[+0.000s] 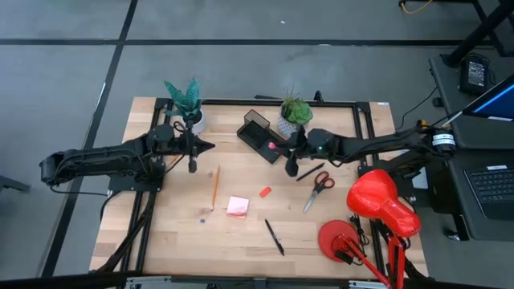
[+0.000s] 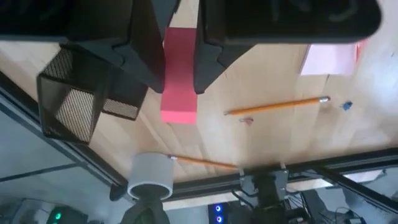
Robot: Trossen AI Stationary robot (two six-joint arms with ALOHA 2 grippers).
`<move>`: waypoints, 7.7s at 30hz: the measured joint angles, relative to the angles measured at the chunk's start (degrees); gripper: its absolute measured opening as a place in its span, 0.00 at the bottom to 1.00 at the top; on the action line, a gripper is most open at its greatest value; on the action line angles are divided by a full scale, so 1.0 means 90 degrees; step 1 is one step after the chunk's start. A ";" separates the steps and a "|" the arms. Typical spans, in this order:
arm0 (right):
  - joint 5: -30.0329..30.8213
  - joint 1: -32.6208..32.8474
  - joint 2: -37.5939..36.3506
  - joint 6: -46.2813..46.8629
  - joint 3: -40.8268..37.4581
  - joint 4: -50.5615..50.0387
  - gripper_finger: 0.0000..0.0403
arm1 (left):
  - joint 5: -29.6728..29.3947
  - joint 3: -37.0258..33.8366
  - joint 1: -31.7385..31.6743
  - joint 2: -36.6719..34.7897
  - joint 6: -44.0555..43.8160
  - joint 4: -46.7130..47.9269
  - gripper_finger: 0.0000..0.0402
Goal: Pick and place office supplies into organizer
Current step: Put the pink eraser into the black desk organizer, then put the orange pencil into the black desk organizer
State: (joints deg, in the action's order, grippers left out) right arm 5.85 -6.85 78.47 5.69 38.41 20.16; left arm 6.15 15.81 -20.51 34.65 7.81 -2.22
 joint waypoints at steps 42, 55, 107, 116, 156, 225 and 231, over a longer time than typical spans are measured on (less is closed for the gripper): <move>0.1873 -0.0151 0.4251 -0.0303 0.6703 -0.5558 0.18 | -0.0114 0.0002 0.0017 0.0024 -0.0017 -0.0017 0.00; 0.2047 -0.0151 0.4841 -0.0187 0.6701 -0.5568 0.18 | -0.0114 0.0005 0.0017 0.0024 -0.0019 -0.0015 0.00; 0.2416 -0.0510 0.5582 0.0002 0.6698 -0.5148 0.18 | -0.0126 0.0007 0.0017 0.0024 -0.0141 -0.0012 0.00; 0.2996 -0.0373 0.5599 0.0000 0.6698 -0.5155 0.18 | -0.0126 0.0007 0.0017 0.0024 -0.0287 -0.0012 0.00; 0.3341 -0.0021 0.5567 -0.0341 0.7132 -0.5352 0.42 | -0.0124 0.0007 0.0017 0.0024 -0.0403 -0.0012 0.00; 0.0664 0.0393 0.0756 -0.1699 -0.1175 0.3804 0.04 | -0.2458 0.3028 0.1554 0.2549 -0.2625 0.4415 0.00; -0.0114 0.0357 0.0758 -0.1547 -0.1175 0.3762 0.02 | -0.2564 0.3026 0.1549 0.2844 -0.2685 0.4649 0.02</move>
State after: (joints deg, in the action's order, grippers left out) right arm 4.83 -3.64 85.30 -8.23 27.83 54.01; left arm -16.92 43.05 -6.57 60.25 -16.35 39.62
